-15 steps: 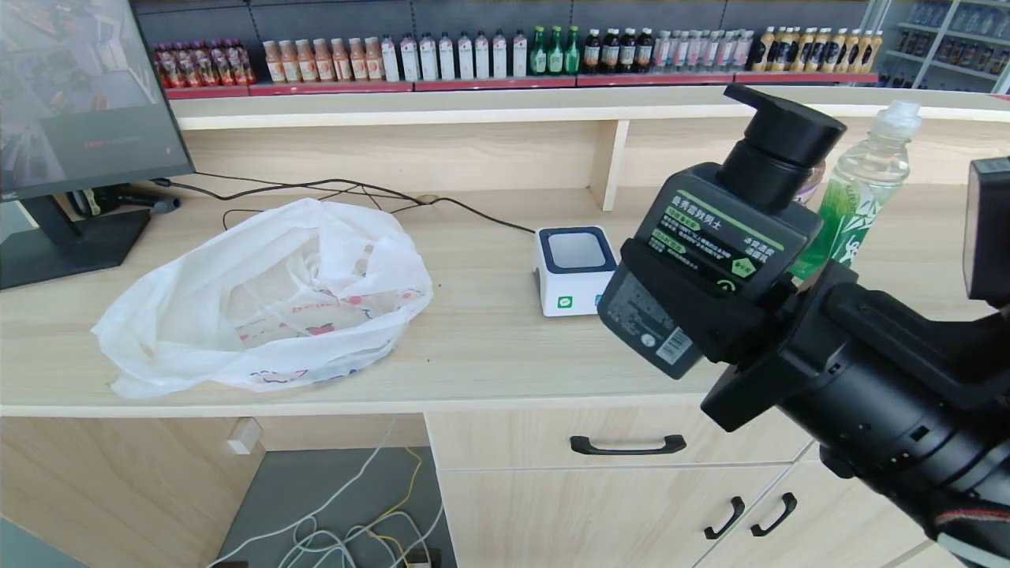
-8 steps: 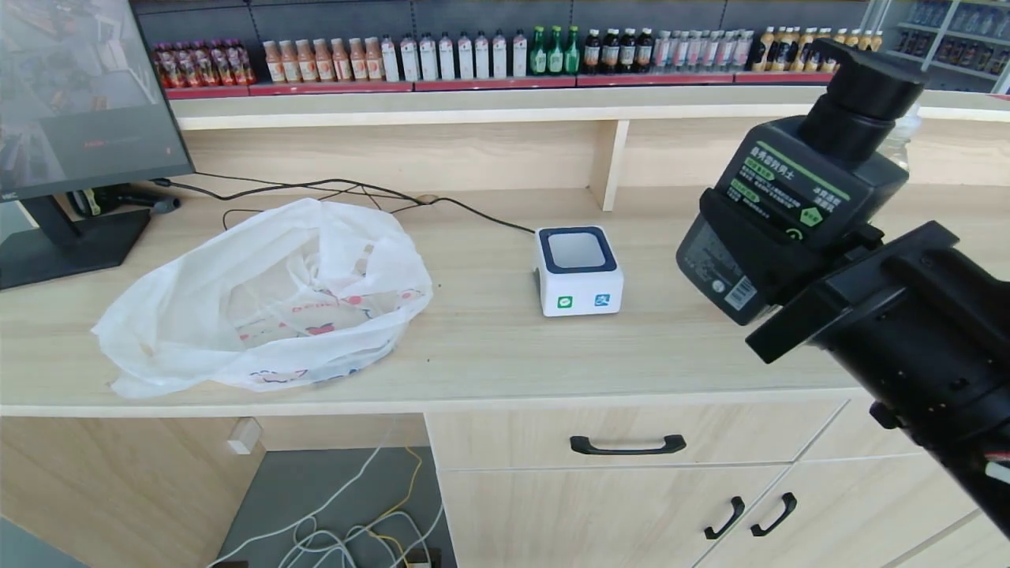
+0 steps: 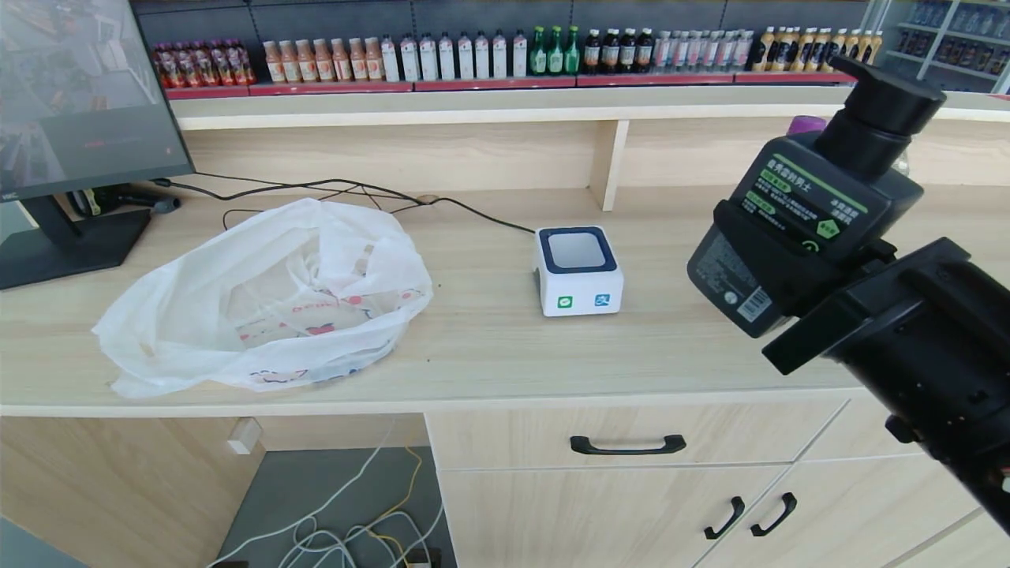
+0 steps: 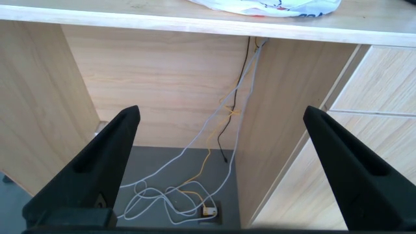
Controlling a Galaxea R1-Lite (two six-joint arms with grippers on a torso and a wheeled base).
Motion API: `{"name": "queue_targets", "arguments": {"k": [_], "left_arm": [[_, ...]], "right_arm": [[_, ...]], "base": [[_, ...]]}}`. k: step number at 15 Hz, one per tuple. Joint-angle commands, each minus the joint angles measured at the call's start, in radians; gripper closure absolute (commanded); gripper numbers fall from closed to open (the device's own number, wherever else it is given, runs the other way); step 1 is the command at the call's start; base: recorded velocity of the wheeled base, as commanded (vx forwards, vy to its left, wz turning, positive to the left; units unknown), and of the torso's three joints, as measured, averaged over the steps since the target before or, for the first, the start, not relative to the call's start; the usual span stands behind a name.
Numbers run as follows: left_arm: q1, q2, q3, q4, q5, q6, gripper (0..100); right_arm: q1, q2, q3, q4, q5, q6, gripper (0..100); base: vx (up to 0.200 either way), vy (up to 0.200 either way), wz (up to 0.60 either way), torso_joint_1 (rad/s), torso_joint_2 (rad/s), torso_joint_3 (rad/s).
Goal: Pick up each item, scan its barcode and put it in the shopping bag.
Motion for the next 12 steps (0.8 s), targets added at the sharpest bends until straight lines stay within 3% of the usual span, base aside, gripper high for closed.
{"name": "queue_targets", "arguments": {"k": [1,5,12], "left_arm": [[0.000,0.000,0.000,0.000,0.000,0.000,0],[0.000,0.000,0.000,0.000,0.000,0.000,0],[0.000,0.000,0.000,0.000,0.000,0.000,0]], "right_arm": [[-0.001,0.004,0.027,-0.001,0.002,0.012,100],[-0.001,0.024,0.044,-0.001,0.003,0.073,100],[-0.019,0.018,0.093,-0.008,0.002,0.111,100]], "base": [[0.000,0.000,0.00,0.000,0.00,0.000],[0.000,0.000,0.00,0.000,0.00,0.000],[0.000,0.200,0.00,0.003,0.00,0.001]]}}
